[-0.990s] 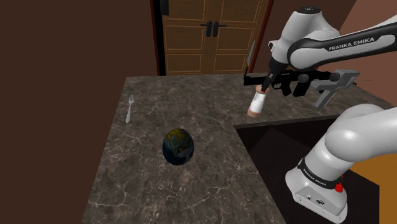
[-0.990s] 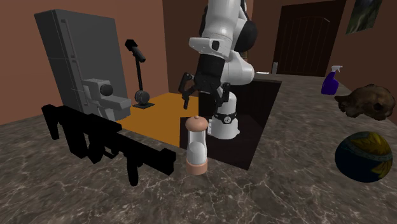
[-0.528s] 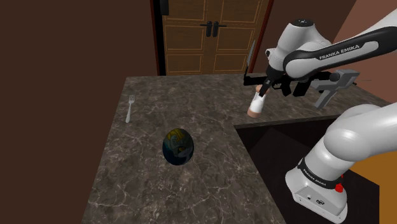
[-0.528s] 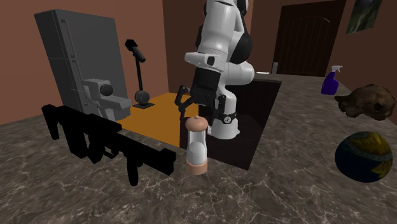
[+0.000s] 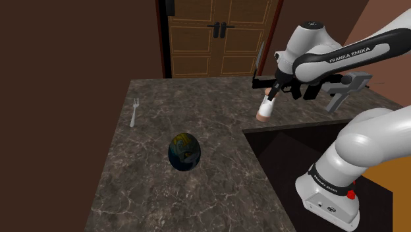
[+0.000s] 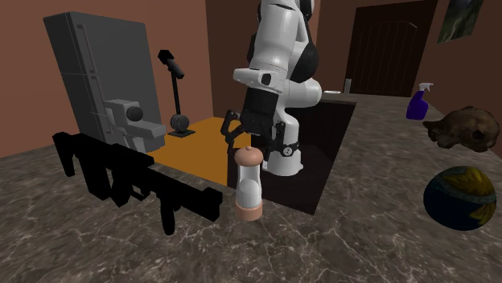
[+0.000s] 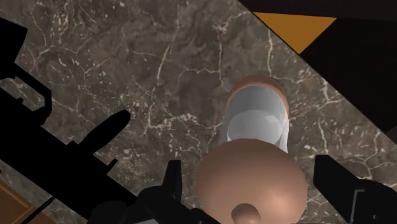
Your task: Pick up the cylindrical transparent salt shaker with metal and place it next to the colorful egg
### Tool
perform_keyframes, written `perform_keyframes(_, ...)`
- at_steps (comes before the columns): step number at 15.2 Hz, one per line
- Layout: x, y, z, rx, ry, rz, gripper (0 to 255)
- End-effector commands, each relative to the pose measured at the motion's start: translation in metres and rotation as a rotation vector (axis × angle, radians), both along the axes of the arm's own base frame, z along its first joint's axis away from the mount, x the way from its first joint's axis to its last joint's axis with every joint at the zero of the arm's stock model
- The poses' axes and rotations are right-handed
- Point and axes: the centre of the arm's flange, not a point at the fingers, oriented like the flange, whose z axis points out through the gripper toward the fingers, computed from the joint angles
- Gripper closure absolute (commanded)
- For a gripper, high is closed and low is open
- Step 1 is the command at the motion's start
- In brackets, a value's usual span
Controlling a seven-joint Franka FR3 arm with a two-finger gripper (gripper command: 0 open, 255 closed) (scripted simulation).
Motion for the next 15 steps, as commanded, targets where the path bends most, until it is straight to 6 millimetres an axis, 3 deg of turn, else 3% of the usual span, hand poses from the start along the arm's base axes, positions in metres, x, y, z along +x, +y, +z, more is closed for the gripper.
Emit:
perform_keyframes(1,0.000,0.000,0.000,0.000,0.000,0.000,255)
perform_keyframes(10,0.000,0.000,0.000,0.000,0.000,0.000,255)
perform_keyframes(15,0.000,0.000,0.026,0.000,0.000,0.000,255)
